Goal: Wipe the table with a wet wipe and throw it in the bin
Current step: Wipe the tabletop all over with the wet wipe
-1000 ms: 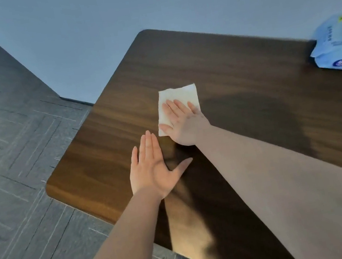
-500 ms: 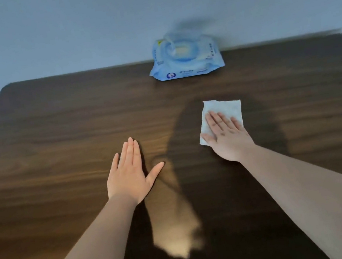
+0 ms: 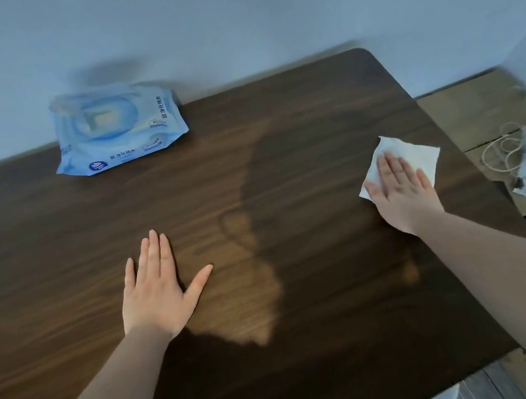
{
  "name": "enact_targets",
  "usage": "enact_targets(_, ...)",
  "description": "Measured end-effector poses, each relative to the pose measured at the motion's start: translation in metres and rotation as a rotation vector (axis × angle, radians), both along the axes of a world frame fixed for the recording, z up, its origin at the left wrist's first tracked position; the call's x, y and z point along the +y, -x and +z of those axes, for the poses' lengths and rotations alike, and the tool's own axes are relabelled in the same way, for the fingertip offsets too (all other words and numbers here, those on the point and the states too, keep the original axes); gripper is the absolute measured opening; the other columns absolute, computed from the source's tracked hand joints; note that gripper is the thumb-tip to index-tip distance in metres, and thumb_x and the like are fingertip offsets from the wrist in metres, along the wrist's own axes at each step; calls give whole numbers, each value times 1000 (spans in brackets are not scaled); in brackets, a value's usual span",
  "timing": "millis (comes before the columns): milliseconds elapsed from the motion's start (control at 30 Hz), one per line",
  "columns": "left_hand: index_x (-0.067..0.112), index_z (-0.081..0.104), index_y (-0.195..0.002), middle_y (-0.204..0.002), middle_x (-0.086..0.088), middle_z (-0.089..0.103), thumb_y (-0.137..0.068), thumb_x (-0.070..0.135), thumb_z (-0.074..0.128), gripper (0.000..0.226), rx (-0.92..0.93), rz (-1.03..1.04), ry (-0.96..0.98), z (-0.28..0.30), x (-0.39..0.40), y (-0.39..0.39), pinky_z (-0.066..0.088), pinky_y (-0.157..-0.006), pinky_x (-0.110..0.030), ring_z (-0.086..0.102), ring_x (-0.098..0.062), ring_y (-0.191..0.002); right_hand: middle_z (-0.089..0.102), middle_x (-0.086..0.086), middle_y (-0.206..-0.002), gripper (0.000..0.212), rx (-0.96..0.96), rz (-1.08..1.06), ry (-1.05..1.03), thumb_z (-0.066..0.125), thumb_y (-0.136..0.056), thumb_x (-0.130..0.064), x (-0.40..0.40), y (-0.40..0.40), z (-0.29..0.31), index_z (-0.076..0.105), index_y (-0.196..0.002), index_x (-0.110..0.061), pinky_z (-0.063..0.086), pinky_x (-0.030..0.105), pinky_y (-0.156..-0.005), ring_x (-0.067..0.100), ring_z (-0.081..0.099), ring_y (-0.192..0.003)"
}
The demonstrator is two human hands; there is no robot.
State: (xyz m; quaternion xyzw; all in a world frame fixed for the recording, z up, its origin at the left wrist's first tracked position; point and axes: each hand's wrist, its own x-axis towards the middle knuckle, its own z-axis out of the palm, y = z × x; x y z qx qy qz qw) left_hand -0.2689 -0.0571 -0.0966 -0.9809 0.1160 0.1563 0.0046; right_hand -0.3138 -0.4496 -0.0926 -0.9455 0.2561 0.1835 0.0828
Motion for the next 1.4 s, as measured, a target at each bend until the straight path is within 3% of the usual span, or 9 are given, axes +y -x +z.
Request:
enact_targets(167, 13, -13, -148, -158, -2, -16, -76, 78, 5, 98, 46, -2, 54, 4, 1, -4, -3, -119, -37, -14, -14, -145, -15, 1, -159, 64, 13, -55, -11, 5, -97, -50, 16, -7, 1, -13, -149, -17, -7, 41, -117, 16, -14, -145)
enact_targets(333, 13, -10, -149, -159, 0, -14, -79, 76, 12, 96, 30, 29, 106, 12, 44, 11, -2, -118, -35, -12, -12, -146, -13, 0, -159, 64, -2, 85, -11, 6, -97, -50, 86, -19, 2, -12, -149, -17, -8, 40, -117, 15, -14, -145)
enact_targets(500, 13, -8, -149, -159, 1, -14, -76, 76, 10, 99, 31, 178, 85, 14, 143, 48, -2, -118, -35, -11, -11, -146, -16, 1, -159, 63, -10, 336, -33, 4, -97, -50, 212, -49, 2, -16, -148, -19, -11, 41, -117, 15, -17, -145)
enact_targets(733, 11, -4, -150, -161, -2, -8, -73, 78, 7, 103, -4, 535, 39, 13, 310, 113, 4, -120, -37, -7, -14, -147, -17, -1, -159, 63, -1, 718, -99, 5, -97, -50, 432, -83, -3, -14, -149, -18, -12, 41, -116, 16, -18, -144)
enact_targets(867, 12, -2, -151, -161, -3, -5, -73, 84, -2, 106, -53, 600, -1, 6, 379, 145, 4, -119, -38, -4, -15, -147, -13, -2, -160, 63, -50, 933, -141, 8, -98, -49, 549, -81, -7, -9, -150, -18, -9, 43, -118, 16, -15, -145)
enact_targets(1100, 14, -8, -150, -160, -2, -13, -66, 92, 1, 115, -89, 737, 39, 0, 391, 150, -4, -120, -42, -12, -18, -147, -10, 0, -160, 63, -94, 1168, -178, 11, -98, -49, 698, -74, -11, -7, -150, -18, -10, 43, -116, 19, -11, -146)
enact_targets(1200, 15, -8, -150, -160, -2, -13, -61, 95, 2, 120, -83, 777, 75, 1, 395, 148, -1, -120, -43, -13, -18, -147, -7, 0, -161, 63, -128, 1242, -180, 13, -98, -49, 751, -72, -14, -4, -150, -18, -7, 44, -116, 20, -7, -147)
enact_targets(1400, 20, -8, -151, -160, -2, -15, -57, 81, -6, 112, -83, 746, 109, -2, 399, 148, -1, -120, -44, -18, -17, -145, -5, 1, -161, 62, -140, 1367, -212, 14, -98, -50, 828, -56, -20, -2, -150, -19, -3, 45, -119, 21, -7, -147)
